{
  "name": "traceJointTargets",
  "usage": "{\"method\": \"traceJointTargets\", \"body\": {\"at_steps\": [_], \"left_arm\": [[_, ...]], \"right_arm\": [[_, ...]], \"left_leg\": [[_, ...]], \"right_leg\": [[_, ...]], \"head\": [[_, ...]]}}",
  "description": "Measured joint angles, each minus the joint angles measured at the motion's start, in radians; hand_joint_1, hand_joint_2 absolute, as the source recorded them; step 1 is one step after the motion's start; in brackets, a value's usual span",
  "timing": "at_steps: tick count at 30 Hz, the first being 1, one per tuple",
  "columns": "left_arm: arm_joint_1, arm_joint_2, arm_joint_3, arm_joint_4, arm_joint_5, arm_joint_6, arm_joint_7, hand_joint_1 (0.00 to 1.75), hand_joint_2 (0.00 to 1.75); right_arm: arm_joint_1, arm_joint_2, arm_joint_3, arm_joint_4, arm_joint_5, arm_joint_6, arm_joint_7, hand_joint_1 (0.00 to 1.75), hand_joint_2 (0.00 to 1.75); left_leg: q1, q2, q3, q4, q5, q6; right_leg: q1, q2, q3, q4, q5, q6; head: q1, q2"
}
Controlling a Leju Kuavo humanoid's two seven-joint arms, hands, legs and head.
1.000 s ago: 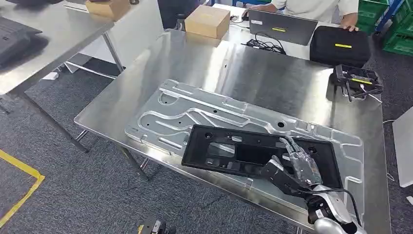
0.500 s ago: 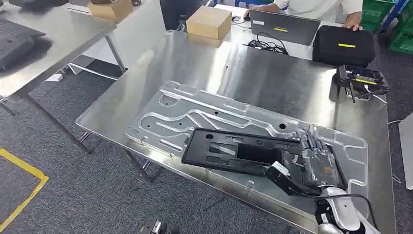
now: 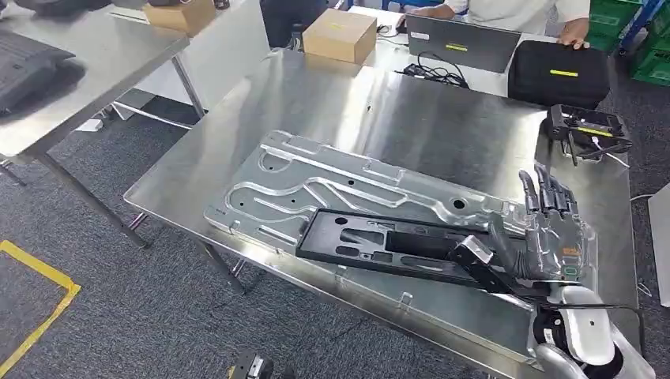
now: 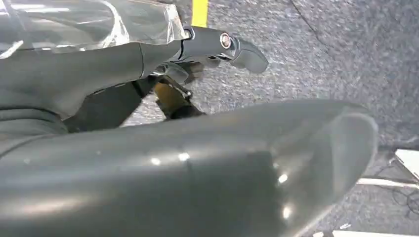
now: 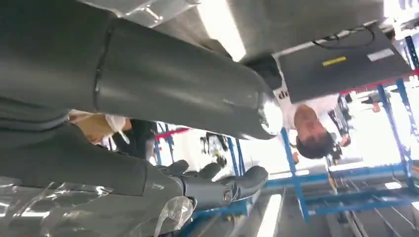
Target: Take the parts from the cabinet and place them on the table.
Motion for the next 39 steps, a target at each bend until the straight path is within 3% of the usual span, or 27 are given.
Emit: {"method": "traceJointTargets", "body": {"at_steps": [1, 2, 6, 7, 8, 9, 11, 12, 13, 17, 18, 20, 21, 22, 23, 24, 25, 26, 27, 28, 31, 32, 33, 35, 37, 38, 39], "left_arm": [[-0.001, 0.000, 0.002, 0.000, 0.003, 0.007, 0.003, 0.00, 0.00], [0.001, -0.002, 0.006, 0.000, 0.010, 0.015, 0.012, 0.00, 0.00], [0.005, -0.013, 0.014, 0.000, 0.019, 0.048, 0.066, 0.00, 0.00], [0.007, -0.015, 0.014, 0.000, 0.021, 0.054, 0.074, 0.00, 0.00], [0.010, -0.015, 0.016, 0.000, 0.027, 0.055, 0.073, 0.00, 0.00], [0.013, -0.015, 0.018, 0.000, 0.035, 0.054, 0.068, 0.00, 0.00], [0.015, -0.016, 0.021, 0.000, 0.043, 0.054, 0.054, 0.00, 0.00], [0.015, -0.015, 0.023, 0.000, 0.046, 0.055, 0.047, 0.00, 0.00], [0.015, -0.016, 0.024, 0.000, 0.046, 0.055, 0.043, 0.00, 0.00], [0.028, -0.019, 0.035, 0.000, 0.065, 0.080, 0.013, 0.00, 0.00], [0.030, -0.023, 0.039, 0.000, 0.067, 0.085, 0.006, 0.00, 0.00], [0.031, -0.027, 0.042, 0.000, 0.072, 0.092, -0.004, 0.00, 0.00], [0.035, -0.030, 0.044, 0.000, 0.076, 0.095, -0.009, 0.00, 0.00], [0.039, -0.032, 0.046, 0.000, 0.082, 0.097, -0.015, 0.00, 0.00], [0.043, -0.033, 0.048, 0.000, 0.087, 0.098, -0.023, 0.00, 0.00], [0.045, -0.035, 0.049, 0.000, 0.092, 0.102, -0.029, 0.00, 0.00], [0.044, -0.035, 0.052, 0.000, 0.098, 0.106, -0.036, 0.00, 0.00], [0.043, -0.035, 0.057, 0.000, 0.101, 0.107, -0.044, 0.00, 0.00], [0.040, -0.035, 0.063, 0.000, 0.106, 0.109, -0.049, 0.00, 0.00], [0.037, -0.035, 0.068, 0.000, 0.108, 0.111, -0.052, 0.00, 0.00], [0.032, -0.036, 0.072, 0.000, 0.114, 0.100, -0.048, 0.00, 0.00], [0.032, -0.035, 0.075, 0.000, 0.115, 0.097, -0.042, 0.00, 0.00], [0.033, -0.035, 0.078, 0.000, 0.116, 0.094, -0.042, 0.00, 0.00], [0.027, -0.033, 0.084, 0.000, 0.116, 0.092, -0.042, 0.00, 0.00], [0.029, -0.034, 0.088, 0.000, 0.115, 0.090, -0.041, 0.00, 0.00], [0.031, -0.034, 0.090, 0.000, 0.116, 0.090, -0.041, 0.00, 0.00], [0.033, -0.032, 0.090, 0.000, 0.118, 0.090, -0.041, 0.00, 0.00]], "right_arm": [[-0.007, 0.000, -0.001, -0.010, 0.008, 0.000, 0.001, 0.00, 0.00], [-0.009, 0.000, -0.004, -0.018, 0.011, -0.002, 0.005, 0.00, 0.00], [-0.038, 0.007, -0.006, -0.063, -0.002, -0.071, 0.039, 0.00, 0.00], [-0.038, 0.015, -0.006, -0.072, -0.015, -0.096, 0.046, 0.00, 0.00], [-0.038, 0.025, -0.006, -0.082, -0.043, -0.141, 0.053, 0.00, 0.00], [-0.041, 0.038, -0.006, -0.095, -0.085, -0.210, 0.053, 0.00, 0.00], [-0.046, 0.060, -0.003, -0.121, -0.183, -0.351, 0.033, 0.00, 0.00], [-0.048, 0.077, 0.001, -0.128, -0.218, -0.418, 0.019, 0.00, 0.00], [-0.054, 0.092, 0.005, -0.138, -0.232, -0.440, 0.006, 0.00, 0.00], [-0.055, 0.157, 0.029, -0.177, -0.331, -0.472, -0.089, 0.00, 0.00], [-0.054, 0.169, 0.032, -0.183, -0.350, -0.473, -0.106, 0.00, 0.00], [-0.054, 0.204, 0.042, -0.197, -0.396, -0.474, -0.145, 0.00, 0.00], [-0.054, 0.215, 0.048, -0.201, -0.428, -0.475, -0.166, 0.00, 0.00], [-0.054, 0.230, 0.056, -0.203, -0.469, -0.475, -0.190, 0.00, 0.00], [-0.054, 0.248, 0.066, -0.204, -0.521, -0.475, -0.216, 0.00, 0.00], [-0.054, 0.263, 0.074, -0.205, -0.560, -0.475, -0.240, 0.00, 0.00], [-0.057, 0.279, 0.084, -0.205, -0.580, -0.475, -0.259, 0.00, 0.00], [-0.065, 0.292, 0.096, -0.205, -0.584, -0.475, -0.272, 0.00, 0.00], [-0.074, 0.306, 0.109, -0.205, -0.581, -0.475, -0.282, 0.00, 0.00], [-0.078, 0.316, 0.120, -0.204, -0.576, -0.475, -0.289, 0.00, 0.00], [-0.094, 0.347, 0.155, -0.199, -0.588, -0.477, -0.298, 0.00, 0.00], [-0.097, 0.357, 0.164, -0.198, -0.589, -0.477, -0.301, 0.00, 0.00], [-0.099, 0.359, 0.170, -0.196, -0.589, -0.477, -0.302, 0.00, 0.00], [-0.106, 0.369, 0.184, -0.194, -0.590, -0.478, -0.305, 0.00, 0.00], [-0.105, 0.375, 0.198, -0.189, -0.592, -0.478, -0.305, 0.00, 0.00], [-0.106, 0.376, 0.202, -0.187, -0.593, -0.478, -0.305, 0.00, 0.00], [-0.107, 0.377, 0.208, -0.185, -0.592, -0.478, -0.305, 0.00, 0.00]], "left_leg": [[-0.001, 0.000, 0.008, -0.020, 0.010, 0.005], [0.012, 0.004, 0.024, -0.044, 0.031, -0.006], [0.008, 0.002, 0.028, -0.055, 0.035, 0.001], [0.008, 0.001, 0.026, -0.053, 0.035, 0.001], [0.008, -0.001, 0.026, -0.052, 0.034, 0.001], [0.010, -0.003, 0.027, -0.048, 0.032, -0.002], [0.016, -0.006, 0.025, -0.028, 0.019, -0.015], [0.008, -0.006, 0.017, -0.018, 0.009, -0.025], [0.008, -0.006, 0.011, -0.003, 0.002, -0.025], [0.013, -0.007, 0.011, 0.008, -0.006, -0.034], [0.015, -0.006, -0.007, 0.045, -0.032, -0.045], [0.028, -0.005, -0.086, 0.208, -0.113, -0.063], [0.033, -0.005, -0.128, 0.291, -0.143, -0.067], [0.034, -0.005, -0.153, 0.338, -0.149, -0.068], [0.034, -0.005, -0.157, 0.332, -0.133, -0.067], [0.034, -0.005, -0.138, 0.280, -0.097, -0.062], [0.031, -0.002, -0.094, 0.179, -0.043, -0.054], [0.025, 0.012, -0.050, 0.084, 0.001, -0.041], [0.011, 0.063, -0.013, -0.005, 0.024, -0.021], [0.009, 0.066, -0.014, -0.009, 0.021, -0.020], [0.001, 0.033, -0.020, -0.017, 0.027, -0.015], [0.012, 0.020, 0.000, -0.045, 0.047, -0.014], [0.012, 0.012, 0.009, -0.055, 0.054, -0.016], [0.014, -0.006, 0.008, -0.057, 0.056, -0.008], [0.012, -0.029, 0.005, -0.055, 0.056, -0.007], [0.012, -0.041, 0.005, -0.054, 0.056, -0.007], [0.012, -0.054, 0.006, -0.052, 0.055, -0.007]], "right_leg": [[0.002, 0.000, 0.006, -0.011, 0.004, 0.008], [0.001, -0.003, 0.002, 0.008, -0.004, 0.006], [0.013, -0.002, -0.117, 0.271, -0.149, 0.008], [0.013, -0.002, -0.131, 0.301, -0.151, 0.009], [0.013, -0.003, -0.121, 0.280, -0.130, 0.010], [0.012, -0.003, -0.084, 0.208, -0.087, 0.012], [0.006, -0.004, 0.018, 0.018, -0.003, 0.022], [0.012, 0.001, 0.028, 0.004, -0.024, 0.020], [0.011, 0.003, 0.024, -0.001, -0.018, 0.003], [0.009, 0.003, 0.023, 0.001, -0.018, -0.016], [0.007, 0.000, 0.023, 0.000, -0.017, -0.021], [0.006, -0.001, 0.020, 0.001, -0.017, -0.023], [0.006, -0.002, 0.019, 0.001, -0.017, -0.023], [0.007, -0.010, 0.019, 0.001, -0.018, -0.023], [0.007, -0.011, 0.021, 0.001, -0.018, -0.023], [0.008, -0.016, 0.022, 0.001, -0.019, -0.023], [0.011, -0.021, 0.025, 0.000, -0.019, -0.023], [0.013, -0.028, 0.027, -0.001, -0.020, -0.024], [0.011, -0.034, 0.029, -0.005, -0.020, -0.024], [0.017, -0.039, 0.031, -0.007, -0.022, -0.019], [0.010, -0.068, 0.040, -0.021, -0.020, -0.005], [0.016, -0.070, 0.045, -0.021, -0.026, 0.002], [0.012, -0.048, 0.040, 0.001, -0.041, 0.002], [0.016, -0.015, -0.024, 0.145, -0.125, -0.001], [0.018, -0.008, -0.095, 0.287, -0.179, 0.001], [0.018, -0.008, -0.102, 0.297, -0.169, 0.002], [0.017, -0.008, -0.086, 0.258, -0.137, 0.003]], "head": [[0.000, 0.000], [0.001, 0.000], [0.000, 0.000], [0.001, 0.000], [0.000, 0.000], [0.001, 0.000], [0.001, 0.000], [0.001, 0.000], [0.000, 0.000], [0.000, 0.000], [-0.001, 0.000], [0.000, 0.000], [0.000, 0.000], [0.000, 0.000], [-0.001, 0.000], [0.000, 0.000], [-0.001, 0.000], [0.000, 0.000], [0.000, 0.000], [0.000, 0.000], [0.000, 0.000], [0.000, 0.000], [0.000, 0.000], [0.000, 0.000], [0.000, 0.000], [0.000, 0.000], [0.000, 0.000]]}}
